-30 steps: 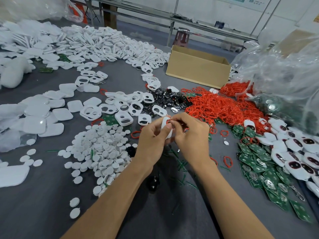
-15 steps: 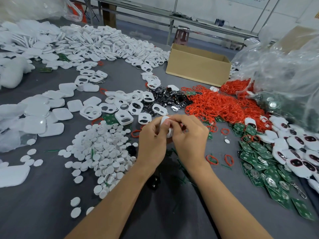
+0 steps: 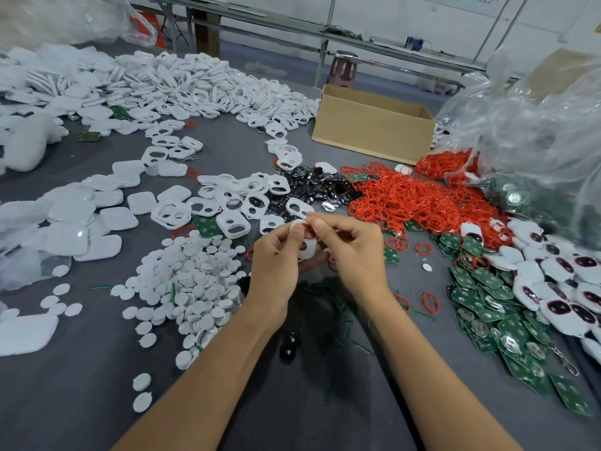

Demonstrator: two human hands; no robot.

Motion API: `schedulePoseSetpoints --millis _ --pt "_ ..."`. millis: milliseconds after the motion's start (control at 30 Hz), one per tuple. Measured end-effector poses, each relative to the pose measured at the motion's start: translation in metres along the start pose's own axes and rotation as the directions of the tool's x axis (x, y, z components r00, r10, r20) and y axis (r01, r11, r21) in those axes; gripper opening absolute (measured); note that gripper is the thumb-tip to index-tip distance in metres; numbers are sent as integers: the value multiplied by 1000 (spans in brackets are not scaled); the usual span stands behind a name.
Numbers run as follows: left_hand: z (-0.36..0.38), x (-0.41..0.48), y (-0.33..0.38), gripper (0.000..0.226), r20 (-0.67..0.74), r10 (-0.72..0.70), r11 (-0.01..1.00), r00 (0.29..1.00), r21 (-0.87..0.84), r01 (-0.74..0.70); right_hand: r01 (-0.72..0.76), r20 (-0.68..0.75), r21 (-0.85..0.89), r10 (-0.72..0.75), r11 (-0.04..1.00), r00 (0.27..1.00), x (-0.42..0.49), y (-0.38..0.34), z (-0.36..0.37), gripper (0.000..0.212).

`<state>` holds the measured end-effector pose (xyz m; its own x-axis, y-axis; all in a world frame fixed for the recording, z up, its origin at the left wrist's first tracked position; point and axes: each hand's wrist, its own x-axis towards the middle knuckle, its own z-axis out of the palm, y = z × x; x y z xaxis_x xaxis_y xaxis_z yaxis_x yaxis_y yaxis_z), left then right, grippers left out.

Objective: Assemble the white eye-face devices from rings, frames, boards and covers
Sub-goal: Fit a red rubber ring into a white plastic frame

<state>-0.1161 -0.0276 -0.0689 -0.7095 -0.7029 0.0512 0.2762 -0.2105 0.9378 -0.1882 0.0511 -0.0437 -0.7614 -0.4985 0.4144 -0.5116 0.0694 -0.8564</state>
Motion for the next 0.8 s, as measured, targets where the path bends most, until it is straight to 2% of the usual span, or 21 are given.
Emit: schedulePoseSetpoints --millis 67,133,267,333,400,533,633,800 --pt "0 1 -1 32 28 -23 999 999 -45 25 -44 60 65 40 997 997 3 0 -6 13" --pt "0 1 -2 32 52 -17 998 999 -55 20 -26 70 45 23 999 997 3 -1 -10 13" --pt "-1 2 -3 39 38 -32 999 999 -26 33 227 99 -260 -208 938 973 4 -2 -12 18" --pt "-1 2 -3 40 11 -61 998 998 -18 61 282 130 -332 -252 900 959 5 -2 -11 17" --pt "-1 3 -2 43 7 -93 994 996 -56 93 235 90 -310 -217 921 972 5 -3 -9 12" --pt "0 2 1 41 33 -123 986 992 -108 126 47 28 -120 -44 992 999 5 -3 -8 27" --pt "0 1 2 38 58 -137 984 989 -103 142 17 -15 -89 -19 996 1000 5 -4 -9 22" --pt "2 -1 5 50 93 -150 981 984 -106 160 38 -70 -170 -51 985 996 3 -4 -2 9"
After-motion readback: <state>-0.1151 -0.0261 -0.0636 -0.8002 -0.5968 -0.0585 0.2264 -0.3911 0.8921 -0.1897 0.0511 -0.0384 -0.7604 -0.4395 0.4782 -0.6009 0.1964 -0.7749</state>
